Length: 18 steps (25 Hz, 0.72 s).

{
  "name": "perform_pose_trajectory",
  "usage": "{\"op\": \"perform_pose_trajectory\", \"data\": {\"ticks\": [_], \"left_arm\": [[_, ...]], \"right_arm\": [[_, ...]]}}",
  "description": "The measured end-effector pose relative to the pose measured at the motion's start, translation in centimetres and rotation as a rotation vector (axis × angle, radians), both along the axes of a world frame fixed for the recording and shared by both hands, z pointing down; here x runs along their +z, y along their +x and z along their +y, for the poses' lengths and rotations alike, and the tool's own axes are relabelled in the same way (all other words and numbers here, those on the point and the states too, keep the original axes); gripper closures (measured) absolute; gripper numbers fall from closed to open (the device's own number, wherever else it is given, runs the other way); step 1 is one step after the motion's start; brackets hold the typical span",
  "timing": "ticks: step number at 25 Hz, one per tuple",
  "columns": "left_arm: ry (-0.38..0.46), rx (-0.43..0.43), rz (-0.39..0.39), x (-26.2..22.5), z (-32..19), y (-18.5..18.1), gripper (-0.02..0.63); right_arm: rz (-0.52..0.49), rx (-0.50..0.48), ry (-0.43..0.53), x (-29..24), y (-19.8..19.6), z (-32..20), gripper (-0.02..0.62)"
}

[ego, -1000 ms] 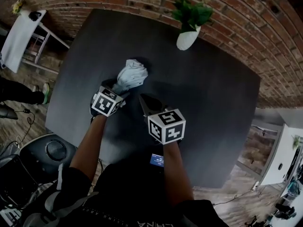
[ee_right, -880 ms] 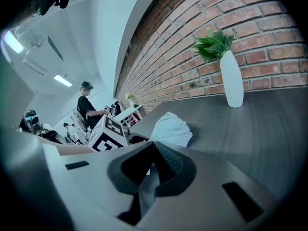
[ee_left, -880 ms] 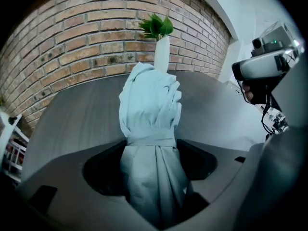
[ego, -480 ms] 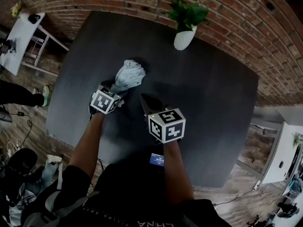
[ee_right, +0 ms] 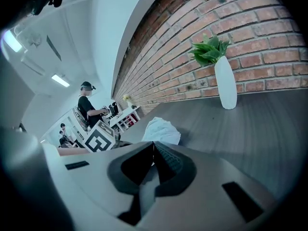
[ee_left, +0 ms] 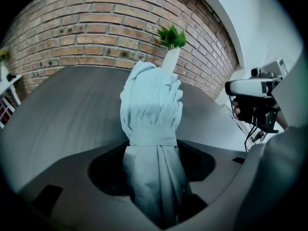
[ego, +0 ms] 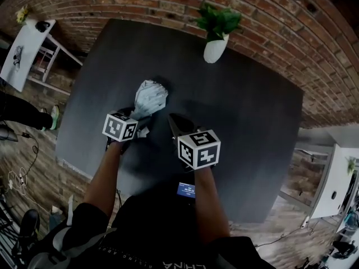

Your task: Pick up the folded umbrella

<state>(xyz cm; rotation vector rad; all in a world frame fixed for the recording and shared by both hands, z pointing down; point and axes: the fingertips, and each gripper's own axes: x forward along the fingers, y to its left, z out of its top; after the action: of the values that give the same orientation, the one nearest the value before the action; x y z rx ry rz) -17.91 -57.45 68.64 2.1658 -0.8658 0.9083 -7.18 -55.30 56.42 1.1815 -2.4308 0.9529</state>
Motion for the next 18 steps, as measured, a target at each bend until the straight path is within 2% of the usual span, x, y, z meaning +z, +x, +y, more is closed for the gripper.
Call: {"op": "perform_pose_trajectory", "data": {"ticks": [9, 12, 18], "left_arm": [[-0.031, -0.086, 0.238, -2.5, 3.1, 0.5, 0.321], [-0.007, -0.085, 0.315, -4.4, 3.8, 1.1, 0.321], [0.092, -0.047, 0.467, -9.8, 5.4, 2.8, 0.321]], "right_arm": [[0.008, -0.013, 0.011, -0.8, 0.1, 1.2, 0.586], [0.008, -0.018, 0.022, -1.2, 0.0, 1.7, 0.586], [-0.003, -0.022, 0.059, -2.9, 0.0, 3.0, 0.586]]}}
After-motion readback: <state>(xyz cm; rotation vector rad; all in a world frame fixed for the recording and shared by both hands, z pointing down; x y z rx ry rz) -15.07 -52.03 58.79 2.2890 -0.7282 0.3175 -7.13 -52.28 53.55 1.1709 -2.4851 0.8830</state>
